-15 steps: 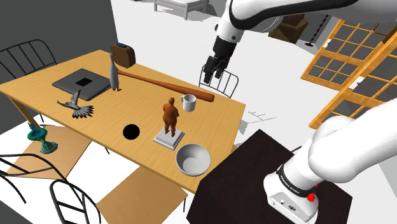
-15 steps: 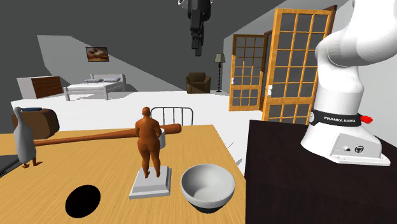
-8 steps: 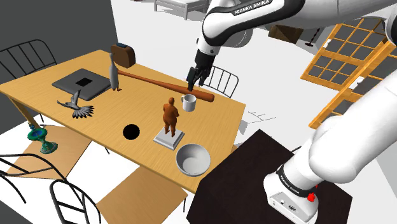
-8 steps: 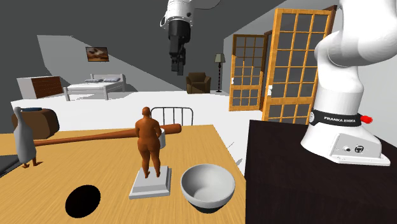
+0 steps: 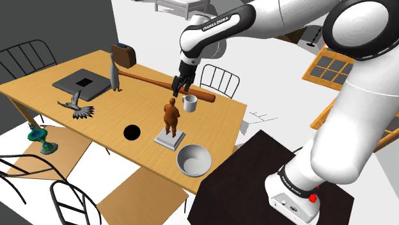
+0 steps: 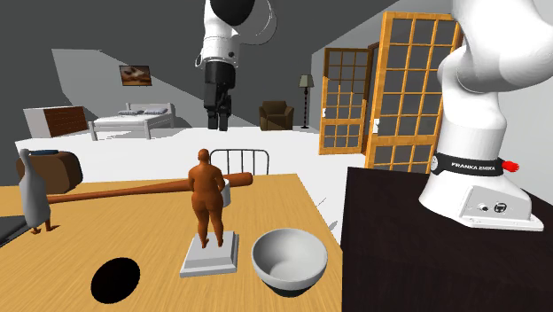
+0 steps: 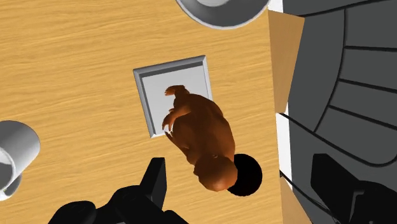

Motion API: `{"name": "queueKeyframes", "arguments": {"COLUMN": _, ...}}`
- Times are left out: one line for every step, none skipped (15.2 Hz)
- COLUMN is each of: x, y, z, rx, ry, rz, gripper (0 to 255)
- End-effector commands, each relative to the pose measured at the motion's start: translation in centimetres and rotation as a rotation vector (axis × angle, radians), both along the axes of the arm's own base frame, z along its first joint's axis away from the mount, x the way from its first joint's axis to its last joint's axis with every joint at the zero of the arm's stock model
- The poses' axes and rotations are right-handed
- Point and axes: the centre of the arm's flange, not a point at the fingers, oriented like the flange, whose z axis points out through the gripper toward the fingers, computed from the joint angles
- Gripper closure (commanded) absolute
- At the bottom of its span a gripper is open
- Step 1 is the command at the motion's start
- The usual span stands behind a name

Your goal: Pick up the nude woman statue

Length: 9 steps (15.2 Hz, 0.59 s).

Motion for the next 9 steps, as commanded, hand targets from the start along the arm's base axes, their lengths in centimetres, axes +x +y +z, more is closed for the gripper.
{"name": "queueKeyframes", "arguments": {"x": 1.8, "y": 0.8, "z": -2.0, "rx": 0.007, "ry": 0.001, "rz": 0.011, "gripper": 0}}
{"name": "queueKeyframes", "arguments": {"x": 2.7, "y": 1.1, "z": -2.9, "rx": 0.01, "ry": 0.001, "rz": 0.016, "gripper": 0}}
{"name": "queueKeyframes", "arguments": {"x": 3.6, "y": 1.5, "z": -3.9, "rx": 0.014, "ry": 0.002, "rz": 0.021, "gripper": 0}}
{"name": "queueKeyframes", "arguments": {"x": 4.4, "y": 1.8, "z": -4.7, "rx": 0.016, "ry": 0.003, "rz": 0.026, "gripper": 0}}
{"name": "queueKeyframes", "arguments": {"x": 4.4, "y": 1.8, "z": -5.2, "rx": 0.016, "ry": 0.003, "rz": 0.026, "gripper": 0}}
{"name": "queueKeyframes", "arguments": {"x": 4.4, "y": 1.8, "z": -5.7, "rx": 0.016, "ry": 0.003, "rz": 0.026, "gripper": 0}}
{"name": "queueKeyframes", "arguments": {"x": 4.4, "y": 1.8, "z": -6.2, "rx": 0.016, "ry": 0.003, "rz": 0.026, "gripper": 0}}
{"name": "queueKeyframes", "arguments": {"x": 4.4, "y": 1.8, "z": -6.8, "rx": 0.016, "ry": 0.003, "rz": 0.026, "gripper": 0}}
{"name": "queueKeyframes", "arguments": {"x": 4.4, "y": 1.8, "z": -7.3, "rx": 0.016, "ry": 0.003, "rz": 0.026, "gripper": 0}}
